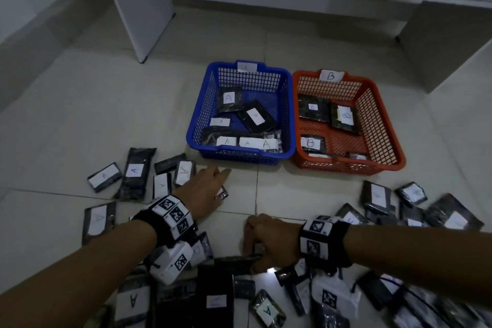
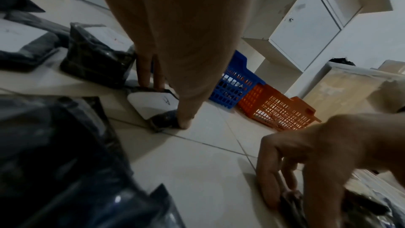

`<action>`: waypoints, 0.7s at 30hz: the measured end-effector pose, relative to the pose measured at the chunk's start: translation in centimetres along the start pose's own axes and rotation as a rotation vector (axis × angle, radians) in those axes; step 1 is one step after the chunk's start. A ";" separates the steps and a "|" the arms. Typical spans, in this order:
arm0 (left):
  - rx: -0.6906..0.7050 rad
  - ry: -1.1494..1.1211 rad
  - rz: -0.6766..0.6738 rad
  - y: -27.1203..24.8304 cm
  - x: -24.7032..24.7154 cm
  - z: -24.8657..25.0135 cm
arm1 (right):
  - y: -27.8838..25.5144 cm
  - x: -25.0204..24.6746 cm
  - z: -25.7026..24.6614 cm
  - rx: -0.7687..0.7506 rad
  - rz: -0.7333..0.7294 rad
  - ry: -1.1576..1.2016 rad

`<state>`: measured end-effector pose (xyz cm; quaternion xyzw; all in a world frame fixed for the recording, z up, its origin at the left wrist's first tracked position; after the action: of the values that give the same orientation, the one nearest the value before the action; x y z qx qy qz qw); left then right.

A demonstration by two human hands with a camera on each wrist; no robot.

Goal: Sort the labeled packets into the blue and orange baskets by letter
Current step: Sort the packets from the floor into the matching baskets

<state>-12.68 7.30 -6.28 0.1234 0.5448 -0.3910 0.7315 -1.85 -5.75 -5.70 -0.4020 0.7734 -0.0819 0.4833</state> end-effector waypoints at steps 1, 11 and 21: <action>-0.022 -0.039 0.003 0.0 0.0 -0.4 | -0.1 -1.0 0.0 0.003 0.001 0.065; -0.060 -0.492 0.234 -1.0 -4.8 0.8 | -2.6 -8.1 5.2 0.162 0.184 0.499; -0.097 -0.849 0.184 -1.5 -6.4 3.5 | -6.0 -10.0 7.9 0.203 0.431 0.741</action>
<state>-11.94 6.92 1.09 -0.0348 0.2004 -0.3142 0.9273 9.91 -0.67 0.16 -0.1255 0.9486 -0.1936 0.2166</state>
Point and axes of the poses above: each hand's wrist, its own y-axis towards the middle knuckle, its own x-axis out of the palm, z = x × y, the point moved 7 cm from there along y, towards the middle knuckle, and after that the axes turned 3 degrees about -y, right-handed, at the moved point
